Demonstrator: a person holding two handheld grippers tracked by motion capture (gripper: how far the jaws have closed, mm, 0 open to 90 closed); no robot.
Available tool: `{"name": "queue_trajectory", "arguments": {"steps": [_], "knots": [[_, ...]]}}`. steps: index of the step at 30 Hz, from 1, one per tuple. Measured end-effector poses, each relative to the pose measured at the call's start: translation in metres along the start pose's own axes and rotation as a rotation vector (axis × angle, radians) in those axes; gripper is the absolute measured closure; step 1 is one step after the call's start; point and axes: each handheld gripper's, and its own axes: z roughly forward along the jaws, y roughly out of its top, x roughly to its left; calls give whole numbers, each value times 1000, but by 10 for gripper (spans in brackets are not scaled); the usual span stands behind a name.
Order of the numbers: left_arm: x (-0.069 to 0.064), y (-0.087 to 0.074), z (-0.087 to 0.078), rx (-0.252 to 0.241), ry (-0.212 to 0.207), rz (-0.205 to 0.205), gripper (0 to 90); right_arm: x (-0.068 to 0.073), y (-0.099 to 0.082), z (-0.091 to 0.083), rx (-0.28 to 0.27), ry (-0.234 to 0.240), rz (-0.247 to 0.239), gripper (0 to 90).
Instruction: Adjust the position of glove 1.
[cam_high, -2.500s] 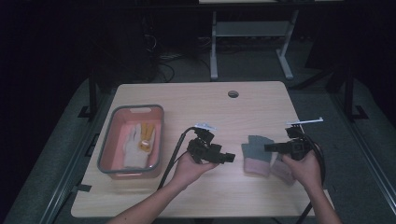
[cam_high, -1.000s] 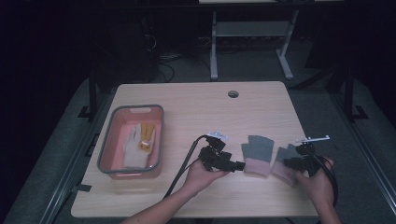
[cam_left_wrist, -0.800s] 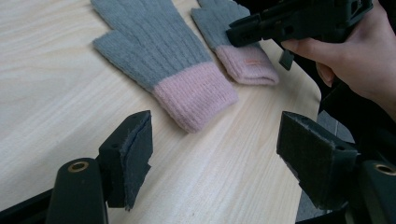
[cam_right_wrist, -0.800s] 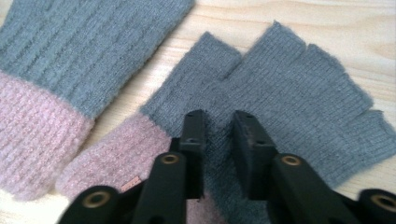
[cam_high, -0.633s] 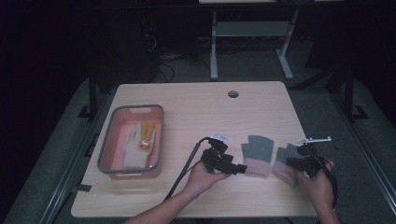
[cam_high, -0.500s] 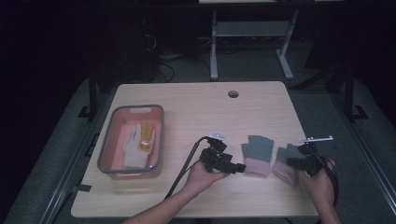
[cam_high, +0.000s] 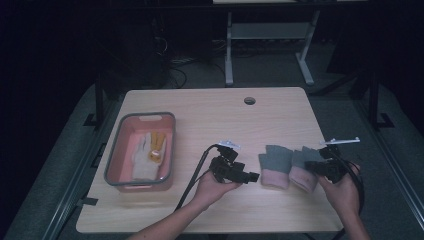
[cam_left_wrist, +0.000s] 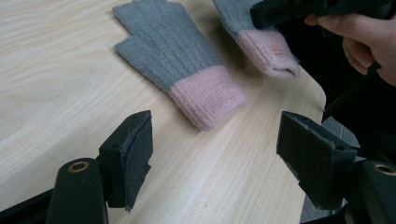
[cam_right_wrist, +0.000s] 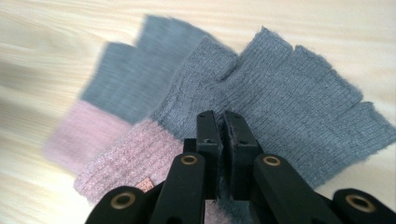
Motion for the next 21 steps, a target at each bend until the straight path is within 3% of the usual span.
{"name": "queue_trajectory", "arguments": {"steps": [7,12,21], "knots": [[3,-1,-1,-1,6,-8,271,32,18,11,15,45,-101,857],[6,-2,-2,-2,8,-20,270,47,25,22,33,48,-173,856],[8,-2,1,-5,-8,-38,272,59,33,40,69,69,-204,851]]}}
